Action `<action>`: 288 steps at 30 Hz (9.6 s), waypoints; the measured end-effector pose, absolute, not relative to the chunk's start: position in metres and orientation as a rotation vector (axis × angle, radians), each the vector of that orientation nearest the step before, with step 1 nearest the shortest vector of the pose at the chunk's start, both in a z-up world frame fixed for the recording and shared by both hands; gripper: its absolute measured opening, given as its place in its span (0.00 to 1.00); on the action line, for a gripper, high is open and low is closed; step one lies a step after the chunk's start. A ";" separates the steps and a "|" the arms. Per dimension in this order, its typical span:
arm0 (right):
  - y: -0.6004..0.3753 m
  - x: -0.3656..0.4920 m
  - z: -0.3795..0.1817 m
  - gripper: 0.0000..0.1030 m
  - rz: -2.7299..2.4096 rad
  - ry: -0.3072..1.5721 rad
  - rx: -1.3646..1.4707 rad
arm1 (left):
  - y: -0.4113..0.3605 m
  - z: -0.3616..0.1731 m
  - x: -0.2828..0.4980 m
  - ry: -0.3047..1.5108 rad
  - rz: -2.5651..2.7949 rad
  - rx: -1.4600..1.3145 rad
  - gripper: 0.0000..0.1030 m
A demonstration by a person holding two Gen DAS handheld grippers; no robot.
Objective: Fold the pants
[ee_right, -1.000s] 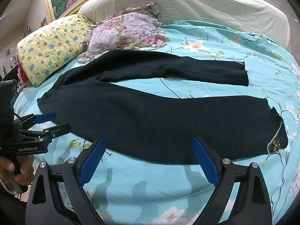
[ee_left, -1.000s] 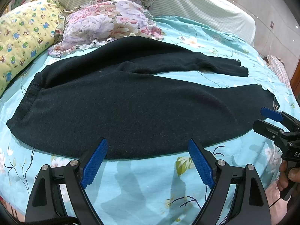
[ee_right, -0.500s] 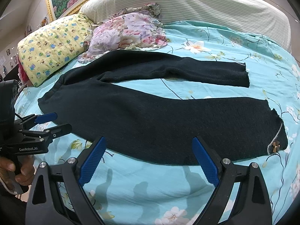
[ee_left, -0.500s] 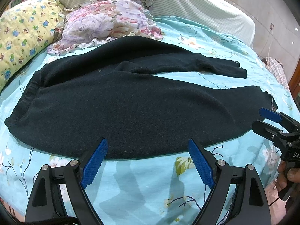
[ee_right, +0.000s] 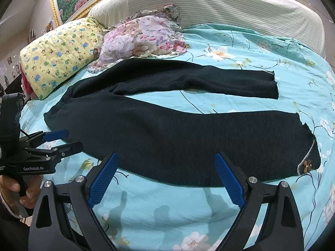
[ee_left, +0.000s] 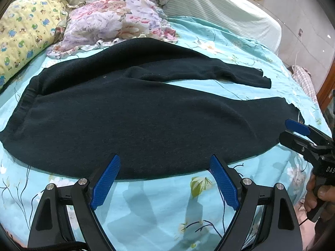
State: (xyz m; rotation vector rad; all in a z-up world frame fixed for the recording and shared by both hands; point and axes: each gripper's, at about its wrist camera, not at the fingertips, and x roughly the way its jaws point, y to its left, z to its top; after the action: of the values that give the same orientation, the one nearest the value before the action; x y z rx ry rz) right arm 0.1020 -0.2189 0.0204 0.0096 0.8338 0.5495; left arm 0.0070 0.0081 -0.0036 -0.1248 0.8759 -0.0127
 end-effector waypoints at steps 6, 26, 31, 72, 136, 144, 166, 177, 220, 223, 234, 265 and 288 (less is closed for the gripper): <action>-0.224 0.111 0.023 0.90 0.544 0.838 0.026 | 0.008 0.000 0.014 0.872 -0.018 -0.122 0.86; -0.255 0.180 0.036 0.90 0.483 0.840 0.037 | 0.014 0.033 0.093 0.853 -0.063 -0.033 0.86; -0.271 0.211 0.040 0.90 0.447 0.862 0.050 | 0.016 0.043 0.126 0.858 -0.078 -0.011 0.86; -0.335 0.390 -0.005 0.11 0.345 1.089 0.144 | -0.025 -0.008 0.329 1.107 -0.345 0.251 0.13; -0.345 0.151 0.069 0.59 0.626 0.899 -0.054 | -0.012 -0.003 0.058 1.065 -0.485 -0.112 0.45; -0.252 0.144 0.059 0.59 0.814 0.907 0.011 | 0.049 0.018 0.048 1.006 -0.370 -0.191 0.50; -0.085 0.151 0.037 0.59 1.071 1.025 0.068 | 0.271 0.066 0.099 0.917 -0.052 -0.249 0.68; -0.039 0.169 0.030 0.59 1.110 1.078 0.040 | 0.321 0.033 0.172 1.066 -0.117 -0.287 0.71; 0.020 0.097 0.039 0.07 1.221 0.918 -0.278 | 0.334 0.041 0.023 0.782 -0.104 -0.535 0.05; 0.020 0.093 0.035 0.07 1.219 0.920 -0.293 | 0.338 0.032 0.012 0.771 -0.087 -0.587 0.05; 0.026 0.084 0.027 0.10 1.216 0.929 -0.348 | 0.343 0.004 -0.022 0.761 -0.053 -0.746 0.04; -0.017 0.159 0.041 0.48 1.049 0.980 0.008 | 0.327 -0.004 -0.034 0.820 0.246 -1.024 0.73; 0.024 0.266 -0.012 0.48 0.911 1.167 -0.079 | 0.326 -0.042 -0.014 0.826 0.311 -1.038 0.28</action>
State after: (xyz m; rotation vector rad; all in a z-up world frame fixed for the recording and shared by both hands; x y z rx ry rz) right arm 0.2656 0.0235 -0.0120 -0.0787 1.1671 0.9107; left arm -0.0141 0.3260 -0.0423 -1.0383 0.8259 0.3111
